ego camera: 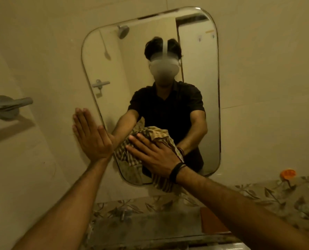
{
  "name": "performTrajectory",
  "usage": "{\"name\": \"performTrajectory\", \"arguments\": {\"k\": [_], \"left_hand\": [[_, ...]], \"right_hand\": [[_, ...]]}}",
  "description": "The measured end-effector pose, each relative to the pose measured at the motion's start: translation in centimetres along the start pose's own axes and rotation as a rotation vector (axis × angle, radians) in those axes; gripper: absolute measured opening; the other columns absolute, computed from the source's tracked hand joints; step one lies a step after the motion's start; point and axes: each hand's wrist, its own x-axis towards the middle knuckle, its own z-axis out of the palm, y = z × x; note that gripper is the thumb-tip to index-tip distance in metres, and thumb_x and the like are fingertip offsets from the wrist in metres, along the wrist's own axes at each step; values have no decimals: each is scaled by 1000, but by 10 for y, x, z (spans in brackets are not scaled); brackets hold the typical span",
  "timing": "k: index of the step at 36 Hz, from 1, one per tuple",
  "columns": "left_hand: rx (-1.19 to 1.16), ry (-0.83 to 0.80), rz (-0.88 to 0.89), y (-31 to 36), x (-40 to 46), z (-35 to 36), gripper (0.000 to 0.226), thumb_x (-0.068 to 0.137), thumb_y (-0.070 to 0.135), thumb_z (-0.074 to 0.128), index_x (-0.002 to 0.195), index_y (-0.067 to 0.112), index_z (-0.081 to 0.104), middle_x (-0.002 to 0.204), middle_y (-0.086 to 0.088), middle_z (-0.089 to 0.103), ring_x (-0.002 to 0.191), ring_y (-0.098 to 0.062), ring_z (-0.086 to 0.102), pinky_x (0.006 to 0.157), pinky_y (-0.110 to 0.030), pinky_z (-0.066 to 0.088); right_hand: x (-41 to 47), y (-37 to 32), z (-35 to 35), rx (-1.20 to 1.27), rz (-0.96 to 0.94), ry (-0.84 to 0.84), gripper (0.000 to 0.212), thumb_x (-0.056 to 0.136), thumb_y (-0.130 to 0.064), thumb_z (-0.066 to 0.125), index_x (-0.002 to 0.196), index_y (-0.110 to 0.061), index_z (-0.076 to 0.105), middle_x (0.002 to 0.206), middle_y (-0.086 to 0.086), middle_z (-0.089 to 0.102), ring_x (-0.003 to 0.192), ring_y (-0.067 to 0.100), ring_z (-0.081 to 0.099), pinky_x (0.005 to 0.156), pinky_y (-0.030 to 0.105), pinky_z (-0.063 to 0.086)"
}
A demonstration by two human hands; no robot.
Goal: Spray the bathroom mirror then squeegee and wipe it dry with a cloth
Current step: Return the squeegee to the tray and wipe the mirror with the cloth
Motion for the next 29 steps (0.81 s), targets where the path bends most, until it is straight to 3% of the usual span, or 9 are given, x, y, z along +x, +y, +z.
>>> {"name": "performTrajectory", "arguments": {"k": [4,10,16,19,21,25,29], "left_hand": [[-38,-12,12,0,0,-2,64,104,27,26,162,2,19,171,-16,16,159,-29,13,129,-47,12],[-52,-5,-8,2,1,-1,64,104,31,18,162,3,19,171,-15,17,159,-28,14,129,-48,15],[-62,17,18,-6,1,7,63,105,31,16,163,6,17,171,-13,18,159,-26,15,128,-49,17],[-64,21,13,-6,0,7,64,105,31,17,163,6,17,171,-12,17,160,-25,13,128,-48,17],[-68,10,13,-6,0,6,63,104,29,18,163,6,16,171,-12,16,160,-25,13,129,-49,16],[-105,-39,101,-11,10,1,63,104,27,25,163,7,16,172,-11,13,160,-25,11,129,-51,12],[-150,-26,125,1,46,-8,63,104,29,24,163,6,20,171,-12,15,159,-25,12,129,-51,12]], "right_hand": [[-1,25,-10,-35,-9,10,66,102,-37,45,161,-24,17,169,3,7,156,23,3,116,42,21],[8,97,-58,-71,436,140,64,102,-51,27,160,-25,18,168,7,12,155,22,-2,124,44,-8],[26,112,-76,-93,539,159,64,102,-51,22,160,-25,15,168,9,12,155,26,3,122,44,-16],[32,94,-70,-93,520,152,64,103,-52,21,160,-24,18,168,10,11,155,28,0,123,48,-12],[30,74,-58,-105,398,119,63,103,-51,28,160,-25,21,168,10,11,155,28,1,124,50,-8],[20,34,-31,-117,54,31,60,102,-42,37,159,-25,24,168,6,15,155,28,12,115,46,23],[29,35,-33,-93,-30,10,62,102,-45,39,159,-27,24,168,3,16,155,25,14,109,41,31]]}}
